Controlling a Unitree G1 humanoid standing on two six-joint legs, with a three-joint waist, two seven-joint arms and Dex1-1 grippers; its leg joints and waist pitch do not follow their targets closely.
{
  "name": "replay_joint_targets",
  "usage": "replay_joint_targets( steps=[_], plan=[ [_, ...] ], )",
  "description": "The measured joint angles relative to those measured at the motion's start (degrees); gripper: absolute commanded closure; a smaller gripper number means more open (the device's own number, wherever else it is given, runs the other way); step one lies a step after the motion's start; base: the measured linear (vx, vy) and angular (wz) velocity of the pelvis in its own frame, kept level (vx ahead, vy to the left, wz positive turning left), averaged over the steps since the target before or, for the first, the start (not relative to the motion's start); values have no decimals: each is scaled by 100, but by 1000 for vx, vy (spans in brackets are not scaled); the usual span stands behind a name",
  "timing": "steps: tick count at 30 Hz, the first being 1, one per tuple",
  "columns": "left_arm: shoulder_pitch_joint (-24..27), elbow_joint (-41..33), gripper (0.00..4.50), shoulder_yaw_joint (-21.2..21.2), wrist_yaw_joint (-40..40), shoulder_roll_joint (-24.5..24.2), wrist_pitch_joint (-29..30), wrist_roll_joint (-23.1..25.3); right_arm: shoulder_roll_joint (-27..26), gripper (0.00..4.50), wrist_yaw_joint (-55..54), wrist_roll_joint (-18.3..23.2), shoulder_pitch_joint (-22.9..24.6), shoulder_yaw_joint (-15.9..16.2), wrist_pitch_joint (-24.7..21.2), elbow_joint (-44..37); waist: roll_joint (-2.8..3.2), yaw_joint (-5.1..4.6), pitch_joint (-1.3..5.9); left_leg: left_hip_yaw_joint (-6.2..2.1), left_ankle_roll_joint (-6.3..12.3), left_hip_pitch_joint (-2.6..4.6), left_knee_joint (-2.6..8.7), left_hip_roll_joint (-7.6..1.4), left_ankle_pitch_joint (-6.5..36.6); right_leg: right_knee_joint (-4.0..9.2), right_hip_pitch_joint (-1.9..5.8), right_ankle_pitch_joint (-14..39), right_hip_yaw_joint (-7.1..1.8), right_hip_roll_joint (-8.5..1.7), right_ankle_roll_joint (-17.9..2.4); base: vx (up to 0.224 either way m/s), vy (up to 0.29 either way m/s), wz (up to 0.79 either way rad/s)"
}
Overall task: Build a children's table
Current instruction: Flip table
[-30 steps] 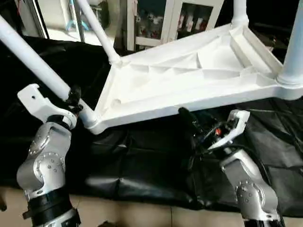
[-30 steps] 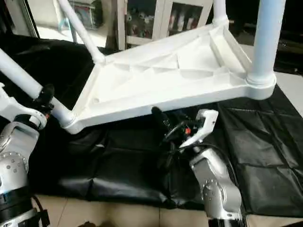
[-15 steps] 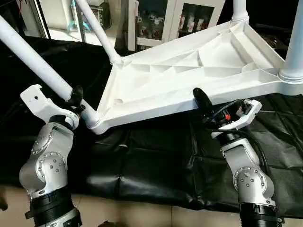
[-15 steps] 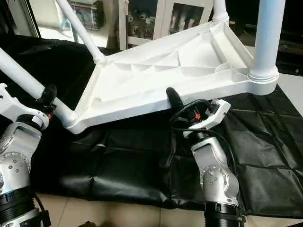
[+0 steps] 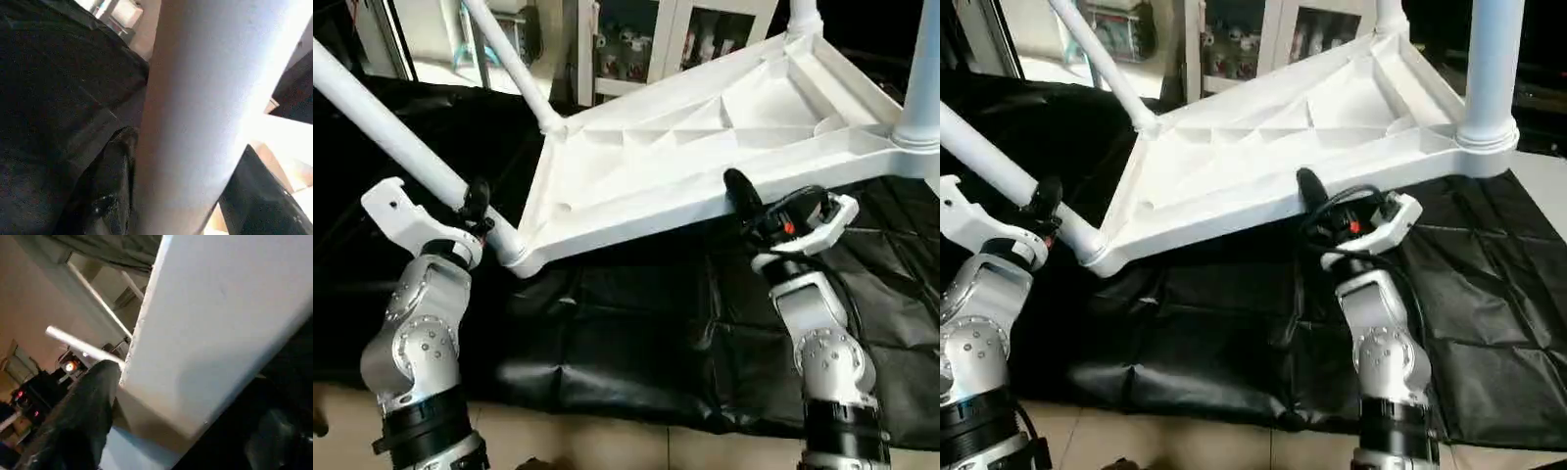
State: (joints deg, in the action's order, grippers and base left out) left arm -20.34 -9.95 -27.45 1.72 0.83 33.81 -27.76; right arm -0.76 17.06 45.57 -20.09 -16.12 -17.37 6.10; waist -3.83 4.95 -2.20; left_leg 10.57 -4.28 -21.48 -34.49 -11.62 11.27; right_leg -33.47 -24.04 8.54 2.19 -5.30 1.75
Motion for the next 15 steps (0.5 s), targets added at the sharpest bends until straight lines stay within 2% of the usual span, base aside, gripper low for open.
replay_joint_targets(
  steps=[3, 12, 13, 15],
  plan=[
    [26, -30, 244, 67, 3, 48, 1, 0, -29, 155, -101, 62, -118, -108, 0, 92, -3, 7, 0, 0, -1, 0, 1, -1, -1, -2, -1, 3, 2, 1, 4, 0, 0, 0],
    [64, -56, 244, 176, 5, 28, -9, 42, 6, 180, -198, 73, -284, -123, 0, 256, -8, 8, 1, 12, 0, -1, 0, -1, -1, -2, -2, 2, 0, 0, 3, 0, 0, 0],
    [65, -54, 209, 191, 7, 27, -14, 43, 42, 181, -200, 26, -314, -120, 1, 283, -10, 8, 0, 15, 0, -2, -1, -1, -1, -2, -2, 2, 0, 0, 3, 0, 0, 0],
    [64, -53, 174, 205, 12, 43, -2, 2, 140, 182, -235, -57, -390, -105, 1, 341, -12, 9, -1, 23, 0, -2, -2, -1, -1, -2, -2, 2, -1, 0, 3, 0, 0, 0]
  ],
)
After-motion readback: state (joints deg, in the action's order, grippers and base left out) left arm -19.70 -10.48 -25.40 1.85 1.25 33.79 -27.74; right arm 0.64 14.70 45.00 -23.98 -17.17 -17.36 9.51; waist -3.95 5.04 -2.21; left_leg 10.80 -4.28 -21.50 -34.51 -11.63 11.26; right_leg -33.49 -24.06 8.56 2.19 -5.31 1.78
